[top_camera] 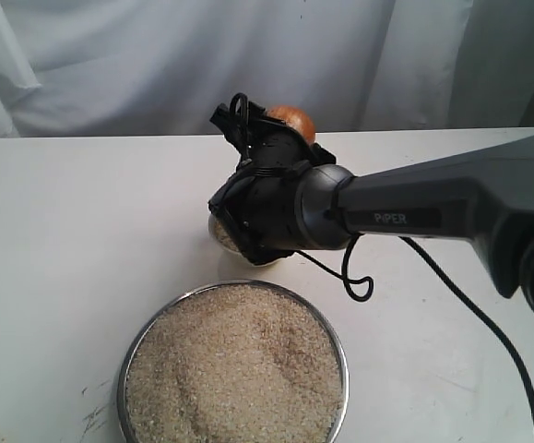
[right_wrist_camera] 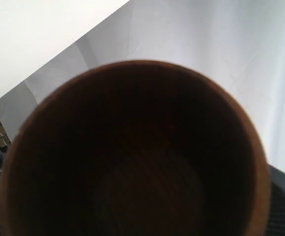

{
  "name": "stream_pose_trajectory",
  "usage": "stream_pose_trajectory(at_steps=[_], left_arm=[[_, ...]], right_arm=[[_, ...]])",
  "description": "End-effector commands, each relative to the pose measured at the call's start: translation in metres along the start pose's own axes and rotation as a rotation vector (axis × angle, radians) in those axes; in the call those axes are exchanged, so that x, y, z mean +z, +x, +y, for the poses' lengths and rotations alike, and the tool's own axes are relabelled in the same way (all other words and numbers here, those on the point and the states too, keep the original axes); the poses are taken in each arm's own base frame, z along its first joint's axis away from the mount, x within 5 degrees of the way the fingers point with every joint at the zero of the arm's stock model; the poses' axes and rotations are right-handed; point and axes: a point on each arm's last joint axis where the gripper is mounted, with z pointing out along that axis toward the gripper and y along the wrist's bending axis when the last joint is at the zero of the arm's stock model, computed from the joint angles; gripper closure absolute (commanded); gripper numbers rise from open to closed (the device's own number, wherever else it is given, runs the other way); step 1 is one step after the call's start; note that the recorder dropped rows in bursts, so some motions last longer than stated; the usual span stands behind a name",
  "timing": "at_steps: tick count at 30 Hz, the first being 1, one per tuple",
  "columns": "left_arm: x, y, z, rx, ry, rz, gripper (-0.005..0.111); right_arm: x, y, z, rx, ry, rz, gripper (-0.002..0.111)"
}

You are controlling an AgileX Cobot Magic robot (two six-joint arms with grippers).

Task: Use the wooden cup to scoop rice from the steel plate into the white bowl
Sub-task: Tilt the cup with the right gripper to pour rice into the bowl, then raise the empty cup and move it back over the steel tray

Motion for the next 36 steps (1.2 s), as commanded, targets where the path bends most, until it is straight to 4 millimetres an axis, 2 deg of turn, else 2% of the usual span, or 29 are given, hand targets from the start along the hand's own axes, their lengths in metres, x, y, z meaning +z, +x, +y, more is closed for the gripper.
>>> stream_pose_trajectory(at_steps=[1,8,15,22,27,31,36], left_arm=[[0.000,0.000,0.000,0.000,-0.002,-0.013,0.107],[0.000,0.000,0.000,0.000,-0.002,-0.013,0.107],[0.000,0.000,0.000,0.000,-0.002,-0.013,0.107],[0.000,0.000,0.000,0.000,-0.002,-0.013,0.107],[0.000,0.000,0.000,0.000,-0.002,-0.013,0.107],[0.000,0.000,0.000,0.000,-0.002,-0.013,0.107],[0.000,0.000,0.000,0.000,-0.002,-0.013,0.107]], right_arm=[[-0.004,0.016,-0.013,0.029,0.025,0.058,0.108],[-0.007,0.024,-0.024,0.052,0.040,0.093,0.108],[-0.013,0.031,-0.024,0.012,0.000,0.183,0.108],[-0.023,0.034,-0.042,0.038,0.044,0.183,0.108],[-0.017,0.029,-0.041,0.082,0.059,0.087,0.108],[-0.008,0.031,-0.032,0.271,-0.024,-0.080,0.108],[-0.004,0.057,-0.029,0.502,-0.062,-0.256,0.108]])
